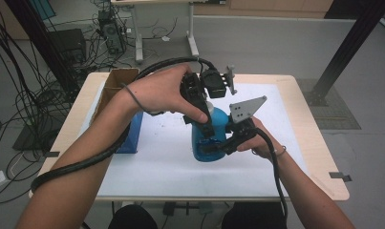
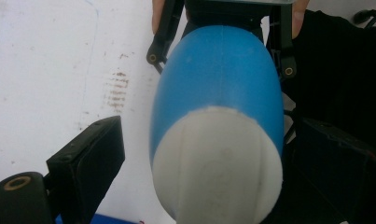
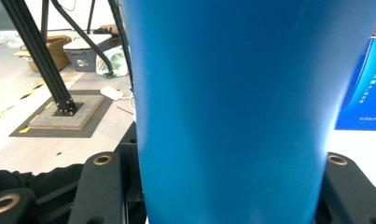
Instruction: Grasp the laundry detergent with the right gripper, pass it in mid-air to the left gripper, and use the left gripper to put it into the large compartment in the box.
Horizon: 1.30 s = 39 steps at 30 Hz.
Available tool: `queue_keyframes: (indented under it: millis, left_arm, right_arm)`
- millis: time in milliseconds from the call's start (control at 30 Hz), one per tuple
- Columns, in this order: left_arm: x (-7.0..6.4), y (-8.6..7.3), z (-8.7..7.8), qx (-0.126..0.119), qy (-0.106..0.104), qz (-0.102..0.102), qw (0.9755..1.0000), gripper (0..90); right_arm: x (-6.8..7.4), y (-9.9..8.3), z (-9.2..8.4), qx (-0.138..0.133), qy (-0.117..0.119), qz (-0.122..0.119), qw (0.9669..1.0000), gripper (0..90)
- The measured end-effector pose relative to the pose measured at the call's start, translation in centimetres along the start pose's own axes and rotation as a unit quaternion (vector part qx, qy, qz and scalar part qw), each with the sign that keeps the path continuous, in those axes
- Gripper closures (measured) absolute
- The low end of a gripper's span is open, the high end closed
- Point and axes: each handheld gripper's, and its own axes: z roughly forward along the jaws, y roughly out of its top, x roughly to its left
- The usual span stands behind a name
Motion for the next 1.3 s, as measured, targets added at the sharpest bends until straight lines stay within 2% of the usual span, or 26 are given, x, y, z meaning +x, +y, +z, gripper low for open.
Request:
queue_keyframes:
  millis: [1300]
  left_arm:
    - [-0.32, 0.28, -0.12, 0.011, 0.005, 0.01, 0.9999, 9.5]
  right_arm:
    - [0.08, 0.15, 0.09, 0.005, 0.0, -0.007, 1.0, 44.0]
